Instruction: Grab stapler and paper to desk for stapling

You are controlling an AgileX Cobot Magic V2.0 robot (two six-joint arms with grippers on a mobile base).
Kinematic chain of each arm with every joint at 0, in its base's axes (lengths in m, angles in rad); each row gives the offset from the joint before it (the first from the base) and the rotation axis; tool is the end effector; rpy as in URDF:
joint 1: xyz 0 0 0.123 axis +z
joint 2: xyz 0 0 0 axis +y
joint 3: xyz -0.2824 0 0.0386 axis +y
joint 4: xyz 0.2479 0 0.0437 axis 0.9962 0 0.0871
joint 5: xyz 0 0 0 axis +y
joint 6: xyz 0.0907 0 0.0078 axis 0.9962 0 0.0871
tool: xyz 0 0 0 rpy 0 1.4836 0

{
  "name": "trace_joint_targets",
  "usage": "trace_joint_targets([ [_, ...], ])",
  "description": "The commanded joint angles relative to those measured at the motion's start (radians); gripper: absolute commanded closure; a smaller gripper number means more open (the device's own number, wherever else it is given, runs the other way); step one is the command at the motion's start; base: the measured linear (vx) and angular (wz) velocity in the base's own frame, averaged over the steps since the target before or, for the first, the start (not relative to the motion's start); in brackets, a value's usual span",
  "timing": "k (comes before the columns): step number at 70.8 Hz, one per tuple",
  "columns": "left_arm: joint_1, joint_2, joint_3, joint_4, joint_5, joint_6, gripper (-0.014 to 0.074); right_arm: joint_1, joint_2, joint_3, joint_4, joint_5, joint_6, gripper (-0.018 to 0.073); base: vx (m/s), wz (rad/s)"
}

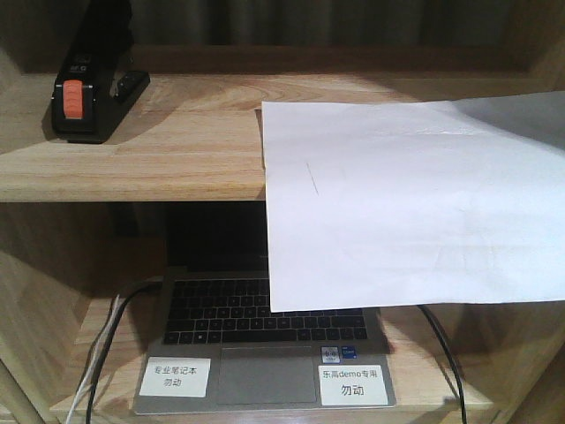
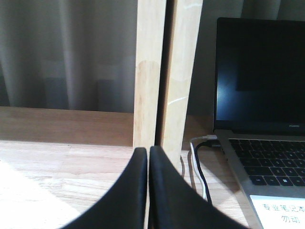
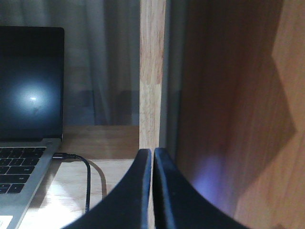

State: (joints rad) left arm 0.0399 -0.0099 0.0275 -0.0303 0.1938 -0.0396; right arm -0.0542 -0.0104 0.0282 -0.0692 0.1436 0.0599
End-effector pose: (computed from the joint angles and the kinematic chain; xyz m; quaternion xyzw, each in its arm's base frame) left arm 0.0562 0.0017 0.1867 -0.0390 0.7486 -0.0119 0.6618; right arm 0.0565 -0.0040 0.1911 0.0201 0.7325 -0.0250 0.6801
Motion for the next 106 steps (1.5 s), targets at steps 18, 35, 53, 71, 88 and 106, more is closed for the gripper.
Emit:
trace_joint_targets([
  [18, -0.002, -0.012, 0.026, -0.007, -0.073, -0.004, 0.0603, -0.004, -0.017, 0.012, -0.010, -0.075, -0.006, 0.0564, 0.00, 0.00],
  [35, -0.002, -0.012, 0.026, -0.007, -0.073, -0.004, 0.0603, -0.004, -0.017, 0.012, -0.010, -0.075, -0.006, 0.0564, 0.00, 0.00],
  [53, -0.002, -0.012, 0.026, -0.007, -0.073, -0.004, 0.0603, -0.004, -0.017, 0.012, -0.010, -0.075, -0.006, 0.0564, 0.00, 0.00],
  [71, -0.002, -0.012, 0.026, -0.007, -0.073, -0.004, 0.0603, -0.004, -0.017, 0.012, -0.010, -0.075, -0.006, 0.0564, 0.00, 0.00],
  [88, -0.002, -0.012, 0.026, -0.007, -0.074, -0.004, 0.0603, -0.004, -0.017, 0.012, -0.010, -0.076, -0.006, 0.0564, 0.00, 0.00],
  [106, -0.002, -0.012, 0.026, -0.007, -0.157, -0.004, 0.0603, -0.004, -0.017, 0.012, 0.002, -0.090, -0.003, 0.0564, 0.00, 0.00],
])
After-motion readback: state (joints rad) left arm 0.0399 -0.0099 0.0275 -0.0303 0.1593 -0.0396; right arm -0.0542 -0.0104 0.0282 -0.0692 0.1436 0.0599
